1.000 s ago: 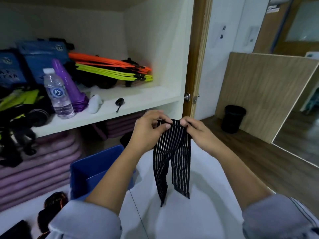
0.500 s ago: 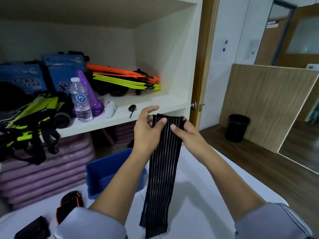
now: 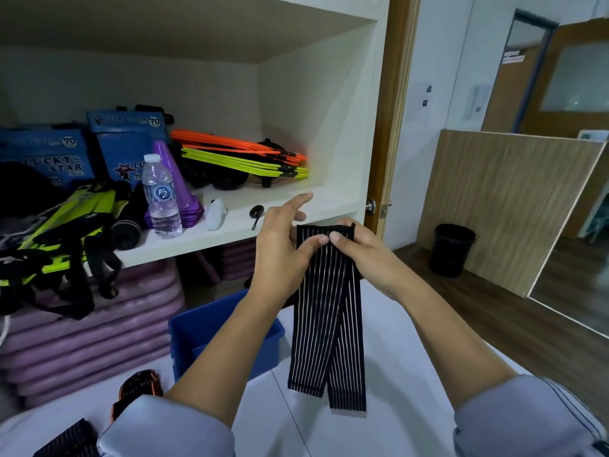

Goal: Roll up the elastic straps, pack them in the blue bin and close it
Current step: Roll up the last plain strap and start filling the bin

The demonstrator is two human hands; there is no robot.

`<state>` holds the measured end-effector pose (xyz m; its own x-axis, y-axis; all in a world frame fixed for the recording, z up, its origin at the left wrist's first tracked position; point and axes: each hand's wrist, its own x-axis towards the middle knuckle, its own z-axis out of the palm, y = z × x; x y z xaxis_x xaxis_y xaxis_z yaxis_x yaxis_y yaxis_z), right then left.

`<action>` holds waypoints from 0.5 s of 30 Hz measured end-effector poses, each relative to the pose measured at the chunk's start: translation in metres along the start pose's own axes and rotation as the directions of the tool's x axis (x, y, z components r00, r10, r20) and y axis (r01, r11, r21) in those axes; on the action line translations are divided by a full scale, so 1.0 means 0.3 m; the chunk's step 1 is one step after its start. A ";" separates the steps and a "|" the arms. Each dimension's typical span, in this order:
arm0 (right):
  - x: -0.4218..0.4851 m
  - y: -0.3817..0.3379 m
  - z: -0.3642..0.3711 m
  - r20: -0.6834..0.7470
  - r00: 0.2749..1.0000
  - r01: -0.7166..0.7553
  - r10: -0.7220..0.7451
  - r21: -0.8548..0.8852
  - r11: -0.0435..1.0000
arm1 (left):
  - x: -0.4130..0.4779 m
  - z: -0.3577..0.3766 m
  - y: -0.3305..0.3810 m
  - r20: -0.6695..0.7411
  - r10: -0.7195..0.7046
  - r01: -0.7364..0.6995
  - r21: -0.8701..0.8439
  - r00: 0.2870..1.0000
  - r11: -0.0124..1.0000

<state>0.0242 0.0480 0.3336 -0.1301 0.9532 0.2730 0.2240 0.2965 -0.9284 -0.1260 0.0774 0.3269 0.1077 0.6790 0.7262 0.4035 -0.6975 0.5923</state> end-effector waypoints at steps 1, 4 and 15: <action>0.001 0.004 0.003 -0.019 1.000 0.006 -0.006 -0.009 1.000 | -0.003 0.005 0.002 -0.017 -0.021 0.021 -0.017 1.000 1.000; 0.005 0.017 0.008 -0.110 0.992 0.062 -0.064 -0.021 0.998 | -0.007 0.019 0.003 -0.062 -0.168 0.161 -0.105 0.984 0.981; 0.001 0.017 0.095 -0.214 0.972 0.129 -0.098 0.132 0.983 | -0.056 0.064 -0.002 0.129 -0.347 0.369 -0.370 0.929 0.852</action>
<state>-0.0022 0.0483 0.3217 0.0582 0.9100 0.4105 0.0755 0.4060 -0.9107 -0.1107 0.0707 0.3078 0.0774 0.9022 0.4244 0.0473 -0.4285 0.9023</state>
